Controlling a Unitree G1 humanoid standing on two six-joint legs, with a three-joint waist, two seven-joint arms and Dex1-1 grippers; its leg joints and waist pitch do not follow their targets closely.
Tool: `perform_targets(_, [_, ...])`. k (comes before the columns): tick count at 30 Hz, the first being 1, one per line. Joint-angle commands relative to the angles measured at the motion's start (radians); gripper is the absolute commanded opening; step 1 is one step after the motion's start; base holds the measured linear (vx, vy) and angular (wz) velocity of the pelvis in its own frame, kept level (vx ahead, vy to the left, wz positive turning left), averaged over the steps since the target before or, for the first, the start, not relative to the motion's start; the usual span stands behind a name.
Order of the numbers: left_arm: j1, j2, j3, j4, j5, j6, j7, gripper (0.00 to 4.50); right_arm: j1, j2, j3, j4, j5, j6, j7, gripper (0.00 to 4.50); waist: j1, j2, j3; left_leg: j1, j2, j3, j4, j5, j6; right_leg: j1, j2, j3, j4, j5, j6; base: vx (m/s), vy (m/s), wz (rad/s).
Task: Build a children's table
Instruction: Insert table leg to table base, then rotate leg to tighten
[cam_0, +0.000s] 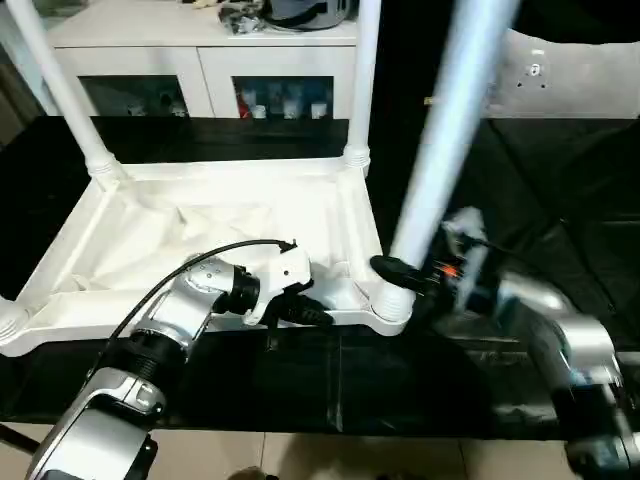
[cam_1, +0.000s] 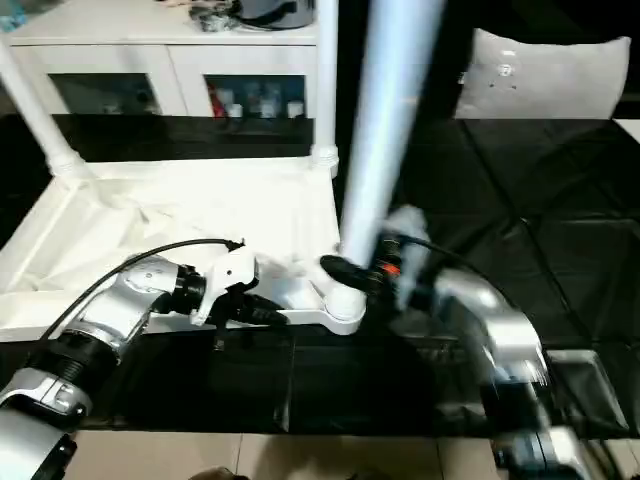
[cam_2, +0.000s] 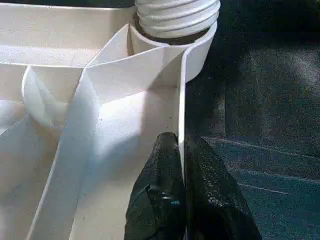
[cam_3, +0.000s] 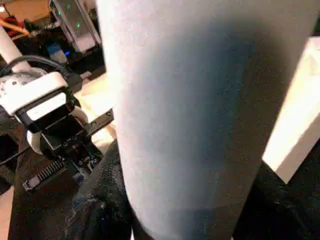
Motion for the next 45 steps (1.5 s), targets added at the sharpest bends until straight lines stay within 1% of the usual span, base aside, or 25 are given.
perform_targets(1, [-0.020,-0.004,0.049,-0.002,-0.045,-0.003,0.023,0.00,0.072,0.003,0.046,0.018,-0.046,0.000,-0.020,1.90,0.004,-0.010,-0.063,0.011,0.044,-0.018,-0.076,-0.278,0.029,0.046,-0.071,0.040,-0.100,-0.454,-0.160,0.000,0.000,0.00])
perform_targets(2, [-0.020,-0.004,0.050,-0.002,-0.045,-0.003,0.024,0.00,0.084,0.005,0.048,0.011,-0.060,-0.020,-0.037,1.90,0.004,-0.012,-0.063,0.011,0.044,-0.018,-0.076,-0.277,0.029,0.045,-0.071,0.041,-0.100,-0.452,-0.158,0.000,0.000,0.00])
perform_targets(3, [-0.018,-0.003,0.050,-0.003,-0.044,-0.003,0.023,0.00,0.101,-0.009,0.076,0.001,-0.120,-0.074,-0.061,1.90,0.004,-0.004,-0.066,0.010,0.046,-0.020,-0.078,-0.268,0.026,0.047,-0.071,0.040,-0.097,-0.429,-0.163,0.000,0.000,0.00])
perform_targets(6, [-0.015,0.000,0.046,-0.005,-0.039,-0.007,0.017,0.00,0.104,-0.046,0.128,-0.008,-0.197,-0.105,-0.063,1.90,-0.001,-0.006,-0.064,0.010,0.044,-0.019,-0.079,-0.288,0.023,0.048,-0.068,0.040,-0.098,-0.423,-0.164,0.000,0.000,0.00])
perform_targets(8, [-0.014,0.002,0.041,-0.007,-0.035,-0.012,0.012,0.00,0.101,-0.063,0.160,-0.001,-0.229,-0.116,-0.047,1.90,-0.004,-0.005,-0.061,0.011,0.042,-0.020,-0.079,-0.314,0.026,0.046,-0.069,0.039,-0.104,-0.468,-0.157,0.000,0.000,0.00])
perform_targets(10, [-0.013,0.004,0.038,-0.011,-0.032,-0.015,0.009,0.00,0.100,-0.071,0.180,0.004,-0.241,-0.121,-0.033,1.90,-0.005,-0.007,-0.060,0.012,0.042,-0.020,-0.079,-0.322,0.028,0.045,-0.069,0.038,-0.107,-0.498,-0.147,0.000,0.000,0.00])
perform_targets(12, [-0.010,0.006,0.034,-0.017,-0.029,-0.018,0.005,0.00,0.100,-0.080,0.209,0.014,-0.254,-0.124,-0.008,1.90,-0.006,-0.005,-0.059,0.013,0.043,-0.022,-0.080,-0.327,0.028,0.043,-0.070,0.039,-0.109,-0.514,-0.141,0.000,0.000,0.00])
perform_targets(13, [-0.008,0.007,0.031,-0.026,-0.030,-0.019,-0.004,0.00,0.101,-0.083,0.231,0.030,-0.265,-0.134,0.011,1.90,-0.006,-0.011,-0.060,0.013,0.044,-0.023,-0.081,-0.331,0.028,0.043,-0.071,0.039,-0.109,-0.514,-0.139,0.000,0.000,0.00])
perform_targets(16, [-0.010,0.011,0.023,-0.033,-0.028,-0.030,-0.015,0.00,0.096,-0.088,0.256,0.051,-0.275,-0.154,0.032,1.90,-0.009,-0.007,-0.063,0.012,0.045,-0.023,-0.082,-0.335,0.029,0.044,-0.069,0.040,-0.104,-0.462,-0.158,0.000,0.000,0.00])
perform_targets(21, [-0.052,0.009,0.015,0.015,-0.019,-0.056,-0.038,0.00,0.081,-0.096,0.279,0.052,-0.265,-0.128,0.078,1.89,-0.010,-0.009,-0.062,0.012,0.045,-0.022,-0.084,-0.346,0.031,0.046,-0.068,0.040,-0.104,-0.447,-0.165,0.000,0.000,0.00])
perform_targets(23, [-0.108,-0.002,0.025,0.086,-0.013,-0.079,-0.033,0.00,0.084,-0.096,0.278,0.028,-0.253,-0.103,0.084,1.89,-0.010,-0.006,-0.058,0.012,0.041,-0.021,-0.084,-0.344,0.036,0.044,-0.066,0.039,-0.109,-0.461,-0.157,0.000,0.000,0.00])
perform_targets(27, [-0.159,-0.004,0.034,0.150,-0.001,-0.095,-0.019,0.00,0.092,-0.078,0.268,0.007,-0.250,-0.083,0.046,1.89,-0.007,-0.006,-0.056,0.015,0.044,-0.024,-0.086,-0.369,0.027,0.043,-0.069,0.039,-0.112,-0.484,-0.155,0.000,0.000,0.00])
perform_targets(30, [-0.158,0.006,0.041,0.147,0.000,-0.082,-0.010,0.00,0.091,-0.046,0.247,0.007,-0.265,-0.083,-0.032,1.89,-0.008,-0.004,-0.050,0.021,0.043,-0.028,-0.089,-0.418,0.012,0.035,-0.069,0.035,-0.118,-0.554,-0.136,0.000,0.000,0.00])
perform_targets(32, [-0.149,0.008,0.050,0.141,-0.006,-0.073,-0.001,0.00,0.085,-0.029,0.233,0.017,-0.276,-0.085,-0.077,1.89,-0.013,-0.005,-0.046,0.023,0.042,-0.033,-0.090,-0.449,0.003,0.032,-0.072,0.031,-0.126,-0.622,-0.108,0.000,0.000,0.00])
perform_targets(34, [-0.108,0.015,0.082,0.097,-0.027,-0.033,0.035,0.00,0.065,0.027,0.192,0.044,-0.294,-0.074,-0.202,1.89,-0.019,-0.003,-0.044,0.025,0.041,-0.036,-0.091,-0.470,-0.008,0.026,-0.071,0.029,-0.129,-0.644,-0.100,0.000,0.000,0.00])
perform_targets(35, [-0.066,0.020,0.100,0.032,-0.036,0.014,0.068,0.00,0.055,0.056,0.173,0.052,-0.307,-0.070,-0.273,1.89,-0.028,-0.018,-0.046,0.019,0.043,-0.042,-0.094,-0.479,-0.019,0.031,-0.076,0.024,-0.125,-0.659,-0.094,0.000,0.000,0.00])
perform_targets(36, [-0.066,0.020,0.100,0.031,-0.036,0.015,0.069,0.00,0.055,0.057,0.173,0.052,-0.307,-0.070,-0.274,1.89,-0.032,-0.011,-0.044,0.014,0.045,-0.047,-0.097,-0.482,-0.023,0.034,-0.079,0.022,-0.121,-0.662,-0.094,0.000,0.000,0.00])
perform_targets(38, [-0.032,0.022,0.108,-0.025,-0.038,0.053,0.094,0.00,0.046,0.074,0.164,0.061,-0.319,-0.075,-0.319,1.89,-0.041,-0.001,-0.042,0.021,0.046,-0.049,-0.098,-0.519,-0.022,0.026,-0.076,0.018,-0.133,-0.680,-0.077,0.000,0.000,0.00])
perform_targets(39, [0.020,0.018,0.115,-0.113,-0.038,0.112,0.128,0.00,0.026,0.100,0.149,0.080,-0.329,-0.085,-0.377,1.89,-0.046,-0.007,-0.043,0.018,0.049,-0.051,-0.101,-0.529,-0.025,0.030,-0.077,0.017,-0.127,-0.652,-0.083,0.000,0.000,0.00])
perform_targets(40, [0.053,0.012,0.118,-0.169,-0.038,0.149,0.149,0.00,0.011,0.117,0.138,0.095,-0.334,-0.088,-0.414,1.89,-0.061,-0.005,-0.039,0.007,0.052,-0.056,-0.111,-0.553,-0.034,0.034,-0.076,0.013,-0.123,-0.636,-0.093,0.000,0.000,0.00])
perform_targets(41, [0.084,0.000,0.120,-0.227,-0.035,0.191,0.175,0.00,-0.011,0.137,0.124,0.119,-0.336,-0.088,-0.455,1.89,-0.066,-0.003,-0.041,0.015,0.050,-0.057,-0.107,-0.580,-0.036,0.031,-0.078,0.012,-0.127,-0.652,-0.083,0.000,0.000,0.00])
perform_targets(42, [0.097,-0.014,0.117,-0.264,-0.029,0.217,0.196,0.00,-0.031,0.146,0.115,0.144,-0.338,-0.093,-0.479,1.89,-0.071,-0.009,-0.041,0.018,0.048,-0.054,-0.106,-0.581,-0.032,0.027,-0.077,0.012,-0.132,-0.652,-0.085,0.000,0.000,0.00])
perform_targets(43, [0.116,-0.036,0.112,-0.317,-0.021,0.254,0.226,0.00,-0.060,0.160,0.103,0.179,-0.339,-0.099,-0.513,1.89,-0.081,-0.009,-0.043,0.015,0.049,-0.056,-0.105,-0.573,-0.030,0.034,-0.081,0.008,-0.128,-0.633,-0.097,0.000,0.000,0.00])
perform_targets(44, [0.132,-0.061,0.103,-0.379,-0.011,0.301,0.259,0.00,-0.090,0.175,0.089,0.219,-0.345,-0.104,-0.550,1.89,-0.087,-0.009,-0.043,0.010,0.048,-0.054,-0.104,-0.567,-0.024,0.036,-0.081,0.003,-0.131,-0.626,-0.095,0.000,0.000,0.00])
perform_targets(45, [0.137,-0.073,0.099,-0.405,-0.007,0.322,0.274,0.00,-0.102,0.182,0.082,0.236,-0.349,-0.106,-0.565,1.89,-0.088,-0.007,-0.041,0.012,0.049,-0.054,-0.104,-0.568,-0.024,0.035,-0.083,0.000,-0.132,-0.622,-0.096,0.000,0.000,0.00])
